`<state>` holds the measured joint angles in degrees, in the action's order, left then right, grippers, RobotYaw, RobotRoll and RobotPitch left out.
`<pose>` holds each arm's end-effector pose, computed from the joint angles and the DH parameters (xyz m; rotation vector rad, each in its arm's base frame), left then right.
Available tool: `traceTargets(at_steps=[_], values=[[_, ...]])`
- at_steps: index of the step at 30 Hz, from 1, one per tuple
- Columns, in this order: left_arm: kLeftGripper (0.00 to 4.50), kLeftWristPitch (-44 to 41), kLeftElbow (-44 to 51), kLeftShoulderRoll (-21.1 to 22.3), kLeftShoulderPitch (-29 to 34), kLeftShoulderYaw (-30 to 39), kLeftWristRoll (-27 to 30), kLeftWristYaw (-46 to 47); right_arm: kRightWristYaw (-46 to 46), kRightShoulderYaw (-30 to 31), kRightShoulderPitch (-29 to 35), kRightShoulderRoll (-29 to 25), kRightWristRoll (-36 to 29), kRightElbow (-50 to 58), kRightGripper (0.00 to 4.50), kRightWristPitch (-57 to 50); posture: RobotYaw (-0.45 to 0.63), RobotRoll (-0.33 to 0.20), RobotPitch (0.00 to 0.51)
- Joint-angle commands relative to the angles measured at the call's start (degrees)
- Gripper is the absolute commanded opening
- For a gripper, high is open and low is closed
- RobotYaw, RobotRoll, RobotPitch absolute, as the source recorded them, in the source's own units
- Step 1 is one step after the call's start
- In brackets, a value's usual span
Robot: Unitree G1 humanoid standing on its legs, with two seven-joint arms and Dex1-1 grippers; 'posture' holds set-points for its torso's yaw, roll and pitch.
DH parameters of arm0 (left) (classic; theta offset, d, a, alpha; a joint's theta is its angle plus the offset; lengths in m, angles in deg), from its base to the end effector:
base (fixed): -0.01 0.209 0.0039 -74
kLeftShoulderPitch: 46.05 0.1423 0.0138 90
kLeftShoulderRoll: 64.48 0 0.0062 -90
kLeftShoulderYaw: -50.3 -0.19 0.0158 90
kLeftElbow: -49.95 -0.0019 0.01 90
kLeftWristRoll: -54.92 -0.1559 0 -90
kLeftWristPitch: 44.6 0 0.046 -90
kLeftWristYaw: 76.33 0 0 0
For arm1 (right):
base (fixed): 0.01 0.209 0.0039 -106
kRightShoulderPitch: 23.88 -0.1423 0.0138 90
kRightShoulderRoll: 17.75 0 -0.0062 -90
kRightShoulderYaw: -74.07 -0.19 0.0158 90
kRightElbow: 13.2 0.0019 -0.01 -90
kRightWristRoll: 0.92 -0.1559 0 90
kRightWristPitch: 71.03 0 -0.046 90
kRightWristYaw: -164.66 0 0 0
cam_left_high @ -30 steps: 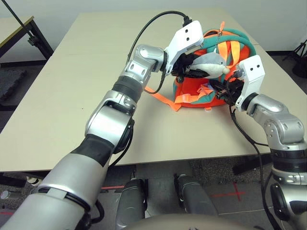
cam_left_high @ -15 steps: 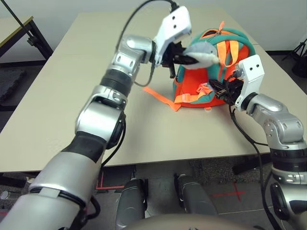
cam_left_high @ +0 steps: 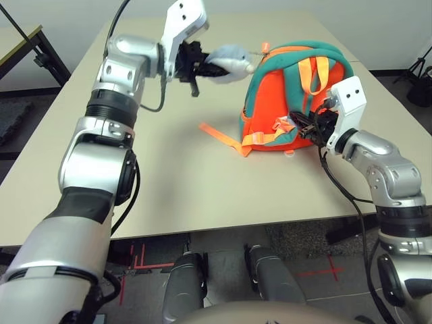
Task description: Put the pencil case into the backpack and zip it.
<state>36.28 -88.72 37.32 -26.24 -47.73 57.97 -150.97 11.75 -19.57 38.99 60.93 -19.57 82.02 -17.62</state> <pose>0.3894 0.1943 0.2692 0.5147 0.1011 -1.1939 0.2901 -0.2144 0.1711 -0.1352 0.0996 0.4970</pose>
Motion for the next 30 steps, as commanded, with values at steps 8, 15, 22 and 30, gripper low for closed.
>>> traceTargets(at_steps=[8,15,22,30], values=[[0.30,-1.6,-4.5,0.5,6.4,-2.7,-3.1,0.0,0.3,1.2,0.4,-0.4,1.7,-1.9,0.25,-1.0,-0.21,0.000,0.087],[0.30,0.3,-11.9,-3.2,7.6,-5.3,-5.7,0.4,0.3,1.1,0.7,-0.5,1.9,-1.4,0.25,-1.1,-0.22,0.000,0.088],[0.29,2.2,-18.3,-7.6,7.7,-6.4,-8.0,1.0,0.1,1.1,0.9,-0.4,2.1,-1.1,0.25,-1.3,-0.23,0.000,0.088],[0.29,4.0,-22.4,-11.3,7.6,-7.2,-10.8,3.6,-0.2,1.1,0.9,-0.1,2.1,-0.8,0.25,-1.6,-0.25,0.000,0.089]])
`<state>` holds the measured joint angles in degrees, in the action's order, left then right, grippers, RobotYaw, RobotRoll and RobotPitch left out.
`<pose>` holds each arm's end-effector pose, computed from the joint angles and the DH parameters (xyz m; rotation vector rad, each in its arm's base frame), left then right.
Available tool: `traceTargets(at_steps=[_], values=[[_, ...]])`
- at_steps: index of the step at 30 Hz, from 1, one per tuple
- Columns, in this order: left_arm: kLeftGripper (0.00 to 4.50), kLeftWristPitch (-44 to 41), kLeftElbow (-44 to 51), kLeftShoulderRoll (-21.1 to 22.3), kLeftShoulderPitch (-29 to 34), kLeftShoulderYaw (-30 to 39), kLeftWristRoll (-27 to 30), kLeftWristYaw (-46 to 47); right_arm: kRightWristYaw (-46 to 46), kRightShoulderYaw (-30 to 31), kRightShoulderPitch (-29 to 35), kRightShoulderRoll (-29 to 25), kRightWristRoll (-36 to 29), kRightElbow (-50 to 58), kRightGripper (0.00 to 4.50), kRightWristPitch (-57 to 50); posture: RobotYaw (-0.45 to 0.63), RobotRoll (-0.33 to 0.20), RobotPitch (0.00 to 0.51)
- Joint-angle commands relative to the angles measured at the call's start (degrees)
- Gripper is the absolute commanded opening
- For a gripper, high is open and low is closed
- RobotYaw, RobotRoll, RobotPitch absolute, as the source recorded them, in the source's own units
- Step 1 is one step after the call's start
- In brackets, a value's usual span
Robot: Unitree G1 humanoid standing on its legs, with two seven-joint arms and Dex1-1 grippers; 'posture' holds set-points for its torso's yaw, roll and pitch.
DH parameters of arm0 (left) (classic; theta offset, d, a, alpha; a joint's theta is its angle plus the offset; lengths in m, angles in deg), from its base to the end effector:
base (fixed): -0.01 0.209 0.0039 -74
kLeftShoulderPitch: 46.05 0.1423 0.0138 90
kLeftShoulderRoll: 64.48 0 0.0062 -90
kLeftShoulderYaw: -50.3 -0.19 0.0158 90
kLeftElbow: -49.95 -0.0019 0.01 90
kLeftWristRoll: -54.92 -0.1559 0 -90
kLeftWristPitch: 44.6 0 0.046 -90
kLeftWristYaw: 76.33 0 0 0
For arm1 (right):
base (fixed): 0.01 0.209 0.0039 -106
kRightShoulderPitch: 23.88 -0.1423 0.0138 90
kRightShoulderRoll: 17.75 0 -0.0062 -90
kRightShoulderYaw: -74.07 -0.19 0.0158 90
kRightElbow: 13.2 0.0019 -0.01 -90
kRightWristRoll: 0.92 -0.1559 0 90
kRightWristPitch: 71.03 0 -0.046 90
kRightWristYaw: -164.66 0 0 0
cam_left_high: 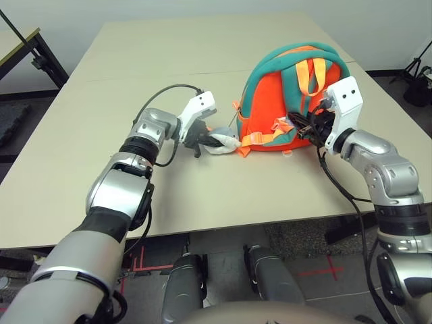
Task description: Put the pencil case into the backpack and zip it.
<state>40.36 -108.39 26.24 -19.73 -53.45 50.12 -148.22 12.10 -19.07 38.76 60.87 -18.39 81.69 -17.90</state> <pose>0.3929 0.1615 0.1429 0.4015 0.5256 -1.2653 0.2911 -0.2137 0.1705 -0.1536 0.1132 0.4960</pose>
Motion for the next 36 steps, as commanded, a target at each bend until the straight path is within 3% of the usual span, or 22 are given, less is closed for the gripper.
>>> traceTargets(at_steps=[1,8,9,10,11,18,20,31,36], values=[[0.29,-0.3,-2.8,-0.4,0.7,-0.6,-2.3,1.1,-0.5,0.6,1.2,0.0,0.9,-0.4,0.25,-1.4,-0.25,0.000,0.089],[0.29,-3.1,-0.7,0.8,-1.8,4.9,1.8,-0.7,-0.3,0.2,0.9,-0.2,0.5,0.1,0.25,-2.3,-0.25,0.000,0.091],[1.04,-3.5,-0.3,1.1,-1.9,5.3,1.9,-1.1,-0.1,0.1,0.8,-0.3,0.3,0.2,0.25,-2.6,-0.24,0.000,0.091],[1.35,-3.8,0.2,1.4,-2.0,5.7,2.1,-1.6,0.2,0.1,0.8,-0.5,0.2,0.4,0.25,-3.0,-0.24,0.000,0.091],[1.80,-4.4,1.0,2.0,-2.1,6.1,2.4,-2.2,0.3,-0.5,0.7,-0.5,-0.6,0.7,1.00,-3.8,-0.24,0.000,0.091],[4.50,-9.5,9.0,6.3,-0.9,8.1,4.7,-6.2,1.4,-7.9,-0.9,-1.7,-9.2,3.1,3.64,-12.9,-0.23,0.000,0.095],[4.50,-11.1,11.9,7.4,0.0,8.3,5.2,-6.8,2.4,-9.8,-1.2,-3.1,-11.7,3.7,4.43,-15.8,-0.23,0.000,0.095],[4.50,-20.9,27.8,14.6,6.7,9.6,9.5,-6.6,9.1,-19.8,0.3,-15.0,-25.5,6.9,4.47,-30.5,-0.22,0.000,0.098],[4.50,-25.4,33.9,16.6,10.9,12.5,12.7,-3.8,7.4,-22.8,4.6,-17.5,-23.5,5.6,4.47,-28.0,-0.21,0.000,0.099]])
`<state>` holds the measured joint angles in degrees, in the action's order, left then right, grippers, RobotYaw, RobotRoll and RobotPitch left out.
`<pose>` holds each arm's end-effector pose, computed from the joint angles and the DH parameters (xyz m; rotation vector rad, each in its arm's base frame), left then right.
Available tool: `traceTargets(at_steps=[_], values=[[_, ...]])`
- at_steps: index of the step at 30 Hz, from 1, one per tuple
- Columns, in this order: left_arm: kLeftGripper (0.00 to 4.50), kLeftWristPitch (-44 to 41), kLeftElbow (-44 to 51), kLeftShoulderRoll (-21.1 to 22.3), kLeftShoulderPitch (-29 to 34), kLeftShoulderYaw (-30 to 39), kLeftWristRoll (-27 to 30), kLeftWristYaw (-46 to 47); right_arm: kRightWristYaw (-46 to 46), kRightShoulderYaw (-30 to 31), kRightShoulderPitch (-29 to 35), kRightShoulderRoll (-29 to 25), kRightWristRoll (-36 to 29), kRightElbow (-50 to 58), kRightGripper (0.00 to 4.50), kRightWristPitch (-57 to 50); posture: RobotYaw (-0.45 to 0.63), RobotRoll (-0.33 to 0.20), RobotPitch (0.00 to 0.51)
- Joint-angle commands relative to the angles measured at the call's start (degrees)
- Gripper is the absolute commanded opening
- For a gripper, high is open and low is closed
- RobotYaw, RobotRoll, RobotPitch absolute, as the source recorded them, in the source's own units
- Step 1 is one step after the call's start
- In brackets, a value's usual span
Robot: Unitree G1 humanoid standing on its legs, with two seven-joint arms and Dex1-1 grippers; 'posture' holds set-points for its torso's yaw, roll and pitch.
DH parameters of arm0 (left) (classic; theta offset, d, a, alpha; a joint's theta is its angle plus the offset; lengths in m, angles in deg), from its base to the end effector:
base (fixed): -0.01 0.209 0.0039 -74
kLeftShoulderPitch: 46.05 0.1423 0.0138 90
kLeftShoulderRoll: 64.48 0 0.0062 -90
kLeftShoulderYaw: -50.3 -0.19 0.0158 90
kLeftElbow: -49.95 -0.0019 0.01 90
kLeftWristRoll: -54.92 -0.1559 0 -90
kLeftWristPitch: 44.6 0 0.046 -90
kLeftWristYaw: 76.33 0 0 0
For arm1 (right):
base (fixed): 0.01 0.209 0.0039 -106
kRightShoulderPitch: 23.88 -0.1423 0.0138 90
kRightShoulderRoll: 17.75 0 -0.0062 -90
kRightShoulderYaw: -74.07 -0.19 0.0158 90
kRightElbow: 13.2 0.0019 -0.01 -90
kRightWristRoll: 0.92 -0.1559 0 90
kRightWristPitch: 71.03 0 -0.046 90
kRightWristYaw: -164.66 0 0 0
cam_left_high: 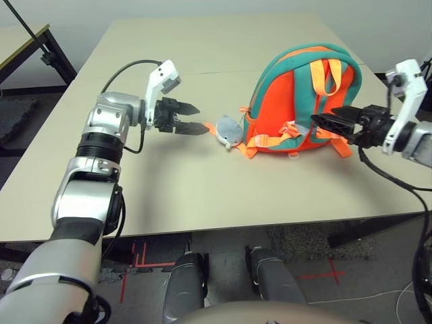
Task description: Put the pencil case into the backpack and zip it.
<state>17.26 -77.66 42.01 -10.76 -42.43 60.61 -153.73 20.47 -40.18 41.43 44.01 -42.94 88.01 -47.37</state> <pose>0.3654 0.2461 0.2071 0.1957 0.3791 -1.1175 0.2410 -0.2967 0.2270 0.1225 0.2930 0.5506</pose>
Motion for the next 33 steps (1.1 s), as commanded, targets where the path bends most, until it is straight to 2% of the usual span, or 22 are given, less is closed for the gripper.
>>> traceTargets(at_steps=[1,7,15,21,28,33], values=[[4.50,-2.8,3.9,0.7,2.6,2.5,2.9,3.0,-1.9,-2.2,2.8,-0.4,2.0,-1.4,4.47,2.8,-0.21,0.000,0.100],[4.50,-4.5,7.4,-1.4,7.3,9.1,7.6,12.8,-9.1,-3.2,7.5,4.2,10.2,-5.8,4.47,16.2,-0.20,0.000,0.101],[4.50,-1.9,9.6,-3.3,12.1,16.7,11.7,25.6,-16.7,-5.6,6.1,9.5,15.9,-14.6,4.47,31.0,-0.16,0.000,0.110],[4.50,5.7,8.4,-5.3,14.6,21.5,12.6,34.7,-20.6,-5.7,4.4,11.9,18.9,-21.6,4.47,40.3,-0.14,0.000,0.123],[4.50,12.0,8.6,-5.0,19.8,25.0,13.3,40.5,-20.0,-4.4,4.7,13.1,21.0,-26.6,4.47,48.3,-0.11,0.000,0.143],[4.50,16.9,6.1,-5.0,20.8,27.6,13.3,45.1,-19.5,-3.9,4.2,14.0,21.3,-29.0,4.47,51.2,-0.10,0.000,0.144]])
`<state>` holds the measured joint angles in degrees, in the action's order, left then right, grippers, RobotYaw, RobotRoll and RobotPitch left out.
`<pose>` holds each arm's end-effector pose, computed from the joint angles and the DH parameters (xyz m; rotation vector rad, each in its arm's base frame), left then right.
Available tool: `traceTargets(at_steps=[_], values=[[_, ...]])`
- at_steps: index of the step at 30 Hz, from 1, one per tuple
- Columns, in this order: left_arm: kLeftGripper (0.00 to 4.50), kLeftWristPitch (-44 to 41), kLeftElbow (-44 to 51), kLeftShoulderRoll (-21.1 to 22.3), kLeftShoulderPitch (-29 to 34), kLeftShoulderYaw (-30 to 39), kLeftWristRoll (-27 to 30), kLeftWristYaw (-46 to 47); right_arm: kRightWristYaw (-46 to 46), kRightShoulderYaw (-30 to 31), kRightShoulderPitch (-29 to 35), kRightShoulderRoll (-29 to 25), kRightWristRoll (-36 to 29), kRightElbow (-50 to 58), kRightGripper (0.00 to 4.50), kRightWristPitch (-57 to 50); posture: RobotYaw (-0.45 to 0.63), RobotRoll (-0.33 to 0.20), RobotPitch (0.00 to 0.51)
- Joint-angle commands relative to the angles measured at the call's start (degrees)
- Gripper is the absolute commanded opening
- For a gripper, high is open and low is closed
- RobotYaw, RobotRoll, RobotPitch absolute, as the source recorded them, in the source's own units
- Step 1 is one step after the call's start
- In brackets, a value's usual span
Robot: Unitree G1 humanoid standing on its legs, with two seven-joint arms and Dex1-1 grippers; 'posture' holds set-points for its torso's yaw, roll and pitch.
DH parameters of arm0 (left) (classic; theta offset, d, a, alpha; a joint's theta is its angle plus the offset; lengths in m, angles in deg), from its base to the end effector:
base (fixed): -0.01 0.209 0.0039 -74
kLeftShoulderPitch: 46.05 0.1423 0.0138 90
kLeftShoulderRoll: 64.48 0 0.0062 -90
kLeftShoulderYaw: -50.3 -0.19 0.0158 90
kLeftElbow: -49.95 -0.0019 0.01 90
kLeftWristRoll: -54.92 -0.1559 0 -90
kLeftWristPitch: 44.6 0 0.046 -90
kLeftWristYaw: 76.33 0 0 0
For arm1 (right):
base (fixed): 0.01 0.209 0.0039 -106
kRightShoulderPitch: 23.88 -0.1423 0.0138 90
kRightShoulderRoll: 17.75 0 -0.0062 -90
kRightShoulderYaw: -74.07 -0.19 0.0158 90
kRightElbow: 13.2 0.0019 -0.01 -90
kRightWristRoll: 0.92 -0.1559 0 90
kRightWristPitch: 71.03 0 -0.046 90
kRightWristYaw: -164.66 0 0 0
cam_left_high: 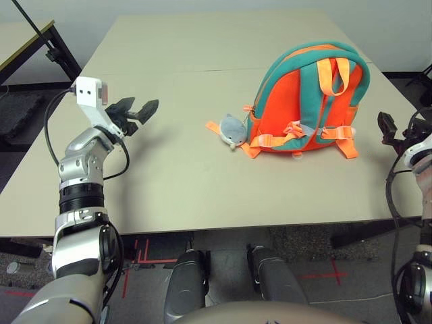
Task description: Put the pencil case into the backpack and zip it.
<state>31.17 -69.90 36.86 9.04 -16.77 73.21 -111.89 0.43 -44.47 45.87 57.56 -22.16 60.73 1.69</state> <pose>0.3122 0.3070 0.1391 -0.1260 -0.0466 -0.2498 0.2569 -0.3415 0.1302 0.0739 -0.0175 -0.1940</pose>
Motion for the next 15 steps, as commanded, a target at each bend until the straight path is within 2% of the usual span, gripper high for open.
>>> traceTargets(at_steps=[1,15], values=[[4.50,3.9,-2.2,0.2,1.3,2.5,0.6,4.4,0.6,0.5,-0.3,0.6,0.5,-2.4,4.47,2.9,-0.09,0.000,0.144],[4.50,9.9,-9.1,1.5,2.7,3.5,0.7,7.6,0.5,0.7,-2.2,-0.3,0.6,-8.6,4.47,8.3,-0.09,0.000,0.140]])
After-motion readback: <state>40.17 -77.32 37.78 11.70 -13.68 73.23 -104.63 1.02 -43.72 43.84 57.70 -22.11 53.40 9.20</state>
